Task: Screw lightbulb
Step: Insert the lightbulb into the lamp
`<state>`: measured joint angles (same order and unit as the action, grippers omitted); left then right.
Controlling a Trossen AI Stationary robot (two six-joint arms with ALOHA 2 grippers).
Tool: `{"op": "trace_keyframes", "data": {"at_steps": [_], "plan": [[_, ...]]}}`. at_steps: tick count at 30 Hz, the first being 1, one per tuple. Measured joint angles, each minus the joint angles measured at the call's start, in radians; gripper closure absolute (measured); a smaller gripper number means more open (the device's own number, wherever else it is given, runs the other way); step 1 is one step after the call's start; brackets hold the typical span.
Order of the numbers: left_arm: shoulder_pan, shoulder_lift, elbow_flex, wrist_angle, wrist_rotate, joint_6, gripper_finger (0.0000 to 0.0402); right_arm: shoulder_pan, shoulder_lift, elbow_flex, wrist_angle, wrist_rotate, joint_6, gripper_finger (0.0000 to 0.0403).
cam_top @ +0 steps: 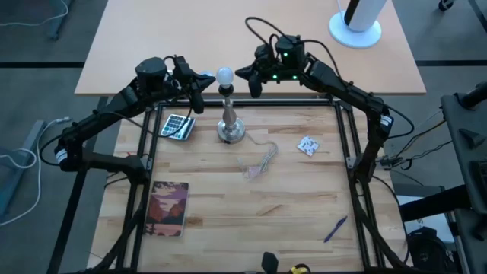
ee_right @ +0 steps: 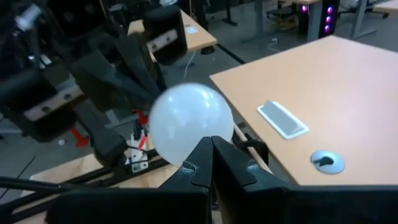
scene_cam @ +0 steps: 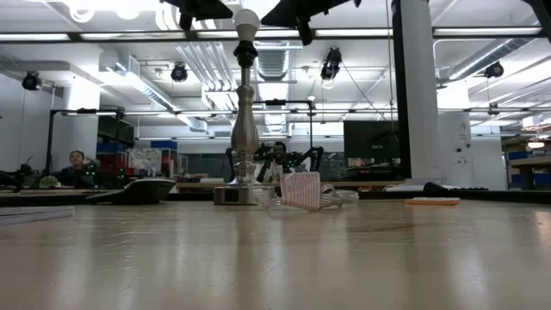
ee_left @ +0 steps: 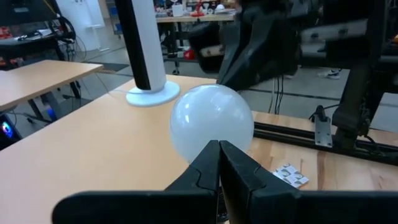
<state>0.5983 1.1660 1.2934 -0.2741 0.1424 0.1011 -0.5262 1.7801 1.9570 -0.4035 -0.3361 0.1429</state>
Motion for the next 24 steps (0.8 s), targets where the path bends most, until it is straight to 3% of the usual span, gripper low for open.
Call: {"op": "trace_keyframes", "data": {"at_steps": [16,24], "plan": [[0.001,0.020,0.001,0.003,-0.005,-0.005,0.0401,0.003,0.032,-0.002,0.015,0.011,0.007,0.0403],[0.002,0.019,0.002,-0.002,-0.056,0.004,0.0401,0.014,0.030,0.008,-0.004,0.003,0.012,0.0403]]}}
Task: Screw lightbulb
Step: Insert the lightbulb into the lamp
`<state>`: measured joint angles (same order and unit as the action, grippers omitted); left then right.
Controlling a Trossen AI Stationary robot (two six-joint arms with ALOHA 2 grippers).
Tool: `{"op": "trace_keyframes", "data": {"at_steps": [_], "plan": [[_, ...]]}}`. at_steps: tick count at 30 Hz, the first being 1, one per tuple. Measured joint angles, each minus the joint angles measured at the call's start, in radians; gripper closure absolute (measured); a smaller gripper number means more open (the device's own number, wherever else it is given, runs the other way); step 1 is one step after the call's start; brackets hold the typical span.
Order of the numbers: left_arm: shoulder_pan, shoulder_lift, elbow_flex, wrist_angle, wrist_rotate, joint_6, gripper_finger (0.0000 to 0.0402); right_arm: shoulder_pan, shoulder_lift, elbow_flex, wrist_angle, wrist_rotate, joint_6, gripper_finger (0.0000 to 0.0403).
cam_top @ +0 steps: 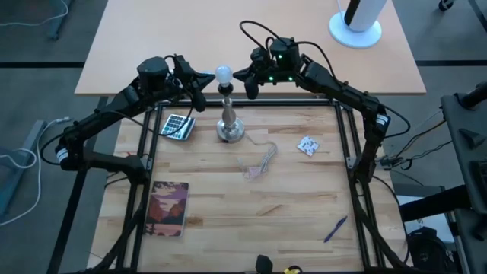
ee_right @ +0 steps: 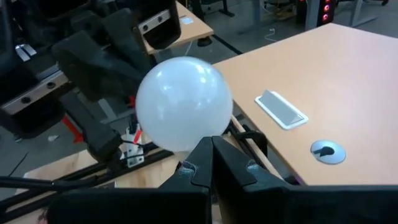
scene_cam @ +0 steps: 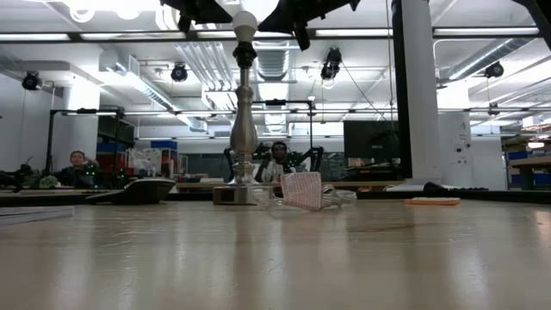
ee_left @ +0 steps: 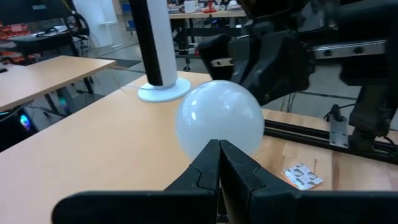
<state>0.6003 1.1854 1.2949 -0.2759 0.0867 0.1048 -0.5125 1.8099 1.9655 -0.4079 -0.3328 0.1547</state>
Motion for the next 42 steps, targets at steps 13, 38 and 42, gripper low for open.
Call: {"op": "trace_keyframes", "data": {"at_steps": [13,38,42], "plan": [[0.000,0.003,-0.001,-0.005,-0.003,-0.005,0.0401,0.008,-0.005,0.040,-0.073,0.006,-0.024,0.0403],[0.002,-0.025,-0.002,-0.007,0.004,0.037,0.0401,-0.011,-0.002,0.038,-0.017,0.080,-0.073,0.0403],[0.002,-0.025,-0.002,-0.006,0.004,0.044,0.0401,-0.011,0.010,0.038,-0.007,0.078,-0.074,0.0403]]}}
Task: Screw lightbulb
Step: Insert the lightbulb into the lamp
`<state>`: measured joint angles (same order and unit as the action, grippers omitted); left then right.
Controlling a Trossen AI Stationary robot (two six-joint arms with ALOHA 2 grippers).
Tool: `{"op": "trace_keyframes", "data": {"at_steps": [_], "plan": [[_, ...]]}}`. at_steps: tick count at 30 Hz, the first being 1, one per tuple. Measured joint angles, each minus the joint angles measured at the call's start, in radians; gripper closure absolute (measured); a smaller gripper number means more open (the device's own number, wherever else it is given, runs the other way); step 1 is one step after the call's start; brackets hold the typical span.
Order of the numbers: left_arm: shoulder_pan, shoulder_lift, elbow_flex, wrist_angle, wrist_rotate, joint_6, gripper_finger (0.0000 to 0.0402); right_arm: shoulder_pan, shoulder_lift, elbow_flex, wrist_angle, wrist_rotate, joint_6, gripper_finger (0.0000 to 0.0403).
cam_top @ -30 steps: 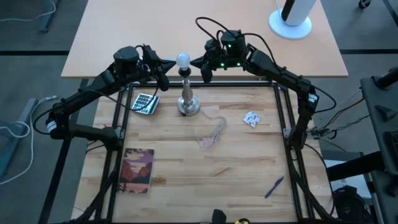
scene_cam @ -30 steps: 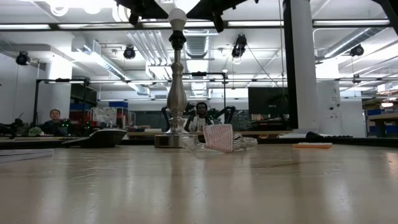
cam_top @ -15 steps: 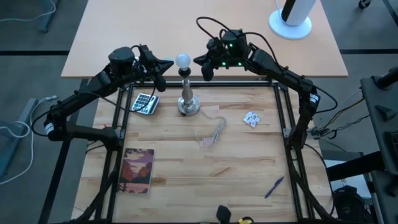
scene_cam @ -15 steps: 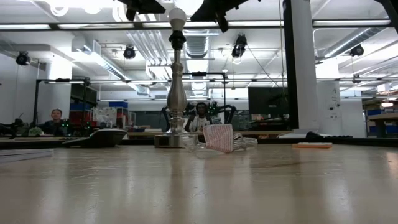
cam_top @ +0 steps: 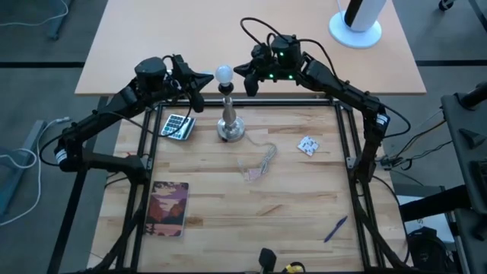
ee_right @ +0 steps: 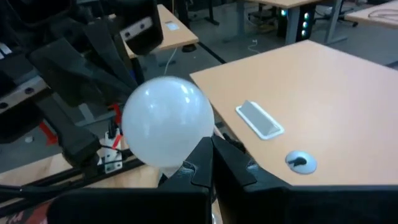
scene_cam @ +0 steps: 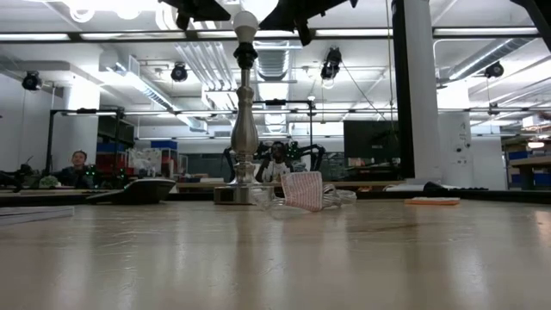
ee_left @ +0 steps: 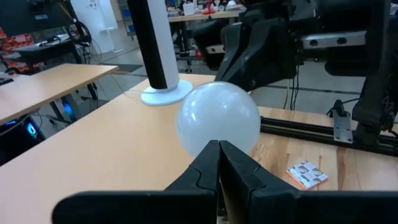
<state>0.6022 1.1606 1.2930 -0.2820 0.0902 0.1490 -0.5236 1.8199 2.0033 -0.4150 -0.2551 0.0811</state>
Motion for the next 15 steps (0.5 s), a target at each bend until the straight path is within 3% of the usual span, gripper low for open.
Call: {"op": "trace_keyframes", "data": {"at_steps": [15], "plan": [[0.008,0.024,0.000,0.016,-0.001,0.053,0.0401,0.013,0.008,-0.002,0.004,-0.006,0.006,0.0403]]}}
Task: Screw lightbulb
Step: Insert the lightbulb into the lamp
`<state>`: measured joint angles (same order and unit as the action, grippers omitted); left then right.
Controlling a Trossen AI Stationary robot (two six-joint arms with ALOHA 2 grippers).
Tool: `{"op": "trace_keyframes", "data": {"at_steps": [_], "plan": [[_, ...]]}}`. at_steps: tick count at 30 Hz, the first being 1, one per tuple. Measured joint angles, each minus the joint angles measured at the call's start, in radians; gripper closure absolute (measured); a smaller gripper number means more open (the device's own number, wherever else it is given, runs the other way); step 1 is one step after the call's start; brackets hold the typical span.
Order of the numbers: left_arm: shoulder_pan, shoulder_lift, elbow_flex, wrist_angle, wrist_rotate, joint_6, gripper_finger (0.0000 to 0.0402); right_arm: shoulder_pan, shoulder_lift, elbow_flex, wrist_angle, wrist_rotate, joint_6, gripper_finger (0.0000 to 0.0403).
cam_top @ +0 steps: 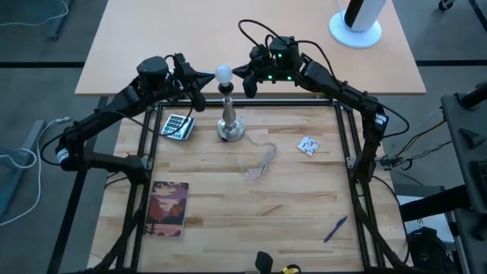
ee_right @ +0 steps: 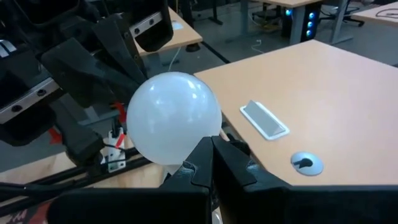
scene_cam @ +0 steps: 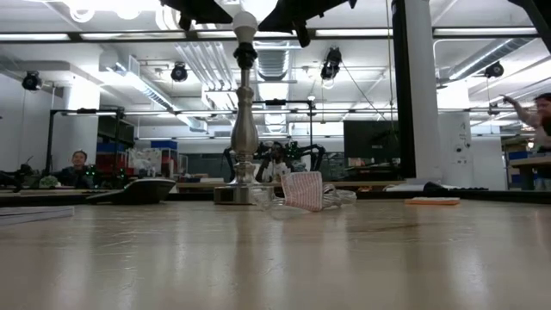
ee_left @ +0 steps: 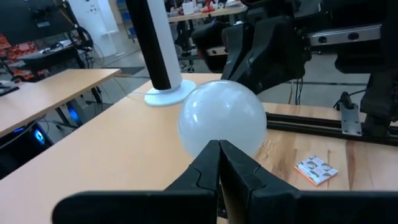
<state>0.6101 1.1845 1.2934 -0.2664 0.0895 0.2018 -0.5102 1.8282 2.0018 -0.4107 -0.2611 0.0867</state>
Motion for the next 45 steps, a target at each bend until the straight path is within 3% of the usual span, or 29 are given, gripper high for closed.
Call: {"op": "trace_keyframes", "data": {"at_steps": [30,45], "plan": [[0.015,0.055,0.002,0.046,-0.002,-0.074,0.0401,0.004,0.000,0.012,-0.040,-0.083,0.010,0.0403],[0.023,0.038,-0.001,0.040,-0.002,-0.125,0.0401,0.004,-0.006,0.034,-0.099,-0.051,0.016,0.0403]]}}
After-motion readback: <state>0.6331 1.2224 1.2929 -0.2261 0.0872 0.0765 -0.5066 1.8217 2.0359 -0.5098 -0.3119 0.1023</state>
